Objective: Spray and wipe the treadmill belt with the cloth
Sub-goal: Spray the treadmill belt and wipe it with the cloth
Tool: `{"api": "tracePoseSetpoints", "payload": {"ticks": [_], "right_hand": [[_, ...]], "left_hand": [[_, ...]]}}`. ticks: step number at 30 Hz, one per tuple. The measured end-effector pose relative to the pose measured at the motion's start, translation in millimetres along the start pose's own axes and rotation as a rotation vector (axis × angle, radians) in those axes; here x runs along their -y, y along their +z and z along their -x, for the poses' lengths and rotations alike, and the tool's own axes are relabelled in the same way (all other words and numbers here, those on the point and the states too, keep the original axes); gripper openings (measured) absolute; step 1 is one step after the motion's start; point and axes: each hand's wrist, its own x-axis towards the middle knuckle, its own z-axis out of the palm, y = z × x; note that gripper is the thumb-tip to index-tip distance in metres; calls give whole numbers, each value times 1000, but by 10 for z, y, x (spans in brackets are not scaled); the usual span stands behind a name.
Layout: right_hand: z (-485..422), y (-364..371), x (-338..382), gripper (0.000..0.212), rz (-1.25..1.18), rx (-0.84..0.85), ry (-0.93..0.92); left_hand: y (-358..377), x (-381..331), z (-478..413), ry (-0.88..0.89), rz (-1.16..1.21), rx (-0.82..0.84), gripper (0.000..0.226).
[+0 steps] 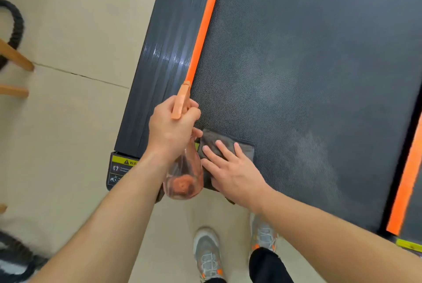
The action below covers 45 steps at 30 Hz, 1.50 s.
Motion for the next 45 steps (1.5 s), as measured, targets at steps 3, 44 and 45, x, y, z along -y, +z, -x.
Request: {"api": "tracePoseSetpoints", "payload": {"ticks": [3, 44, 45], "right_hand": [[-80, -567, -93, 40, -412, 97, 90], [366, 468, -453, 97, 182, -165, 30], [494, 523, -470, 97, 192, -157, 30]], "left_hand": [[-52, -147, 21, -21, 65, -25, 4], [266, 182, 169, -37, -21, 69, 16], [330, 167, 237, -32, -27, 99, 24]]}}
